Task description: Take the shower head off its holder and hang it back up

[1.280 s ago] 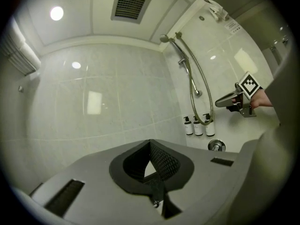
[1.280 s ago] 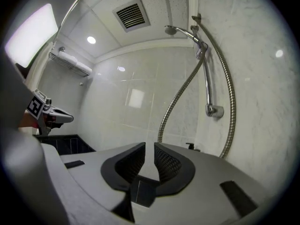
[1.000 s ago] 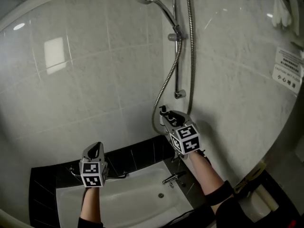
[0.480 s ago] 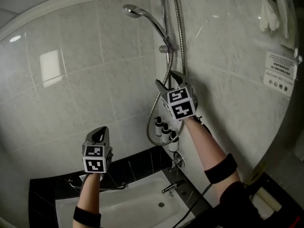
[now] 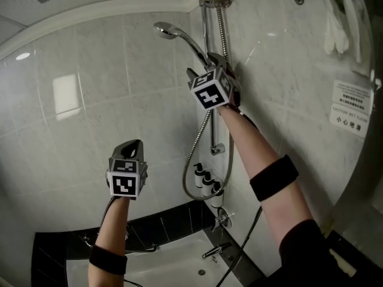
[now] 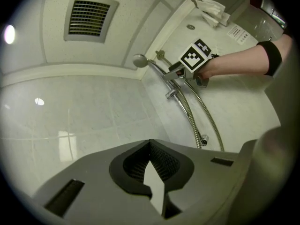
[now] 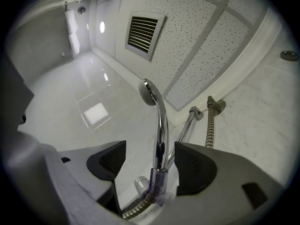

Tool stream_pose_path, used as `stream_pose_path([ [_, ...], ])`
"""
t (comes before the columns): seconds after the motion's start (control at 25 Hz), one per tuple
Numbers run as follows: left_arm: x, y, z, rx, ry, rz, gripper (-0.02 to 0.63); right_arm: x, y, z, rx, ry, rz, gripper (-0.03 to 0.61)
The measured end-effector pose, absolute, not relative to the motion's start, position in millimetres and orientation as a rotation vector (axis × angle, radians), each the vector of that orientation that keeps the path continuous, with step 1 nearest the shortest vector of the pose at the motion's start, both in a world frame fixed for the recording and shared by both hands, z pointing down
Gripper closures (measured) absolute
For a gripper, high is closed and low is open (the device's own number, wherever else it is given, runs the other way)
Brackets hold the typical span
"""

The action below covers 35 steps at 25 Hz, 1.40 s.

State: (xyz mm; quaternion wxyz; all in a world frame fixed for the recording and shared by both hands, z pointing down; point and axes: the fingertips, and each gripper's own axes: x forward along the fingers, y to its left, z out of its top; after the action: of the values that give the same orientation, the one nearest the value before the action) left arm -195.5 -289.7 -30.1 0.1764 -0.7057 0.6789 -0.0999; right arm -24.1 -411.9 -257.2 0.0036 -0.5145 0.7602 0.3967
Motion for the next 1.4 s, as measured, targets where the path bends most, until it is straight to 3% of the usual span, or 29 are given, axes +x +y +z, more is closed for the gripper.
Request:
stream_pose_path([
  [0.4, -191, -306, -49, -1.942, 1.944, -0.273, 0.614, -27, -461, -273, -1.715, 2.387, 1.285, 0.27],
  [0.48, -194, -307, -49, -1.933, 1.957, -0.274, 0.614, -32, -463, -273, -1.733, 2.373, 1.327, 0.315],
  [0.56, -197, -307, -48, -1.927, 1.964, -0.281, 0.614, -27, -463, -277, -1.773, 2.34, 1.329, 0.417],
  [0.96, -212, -299, -31, -1.92, 2.005, -0.307, 0.614, -29, -454, -288, -1.718, 2.347, 1.222, 0.431],
  [1.2, -238, -284, -23, -1.896, 2.061, -0.312, 0.614, -81, -391, -317, -1.554, 2.268, 1.453, 0.433],
  [1.4, -260, -259, -18, -1.863, 2.101, -0.317, 0.614, -112, -370, -312, -1.453, 2.361, 1.366, 0.433],
])
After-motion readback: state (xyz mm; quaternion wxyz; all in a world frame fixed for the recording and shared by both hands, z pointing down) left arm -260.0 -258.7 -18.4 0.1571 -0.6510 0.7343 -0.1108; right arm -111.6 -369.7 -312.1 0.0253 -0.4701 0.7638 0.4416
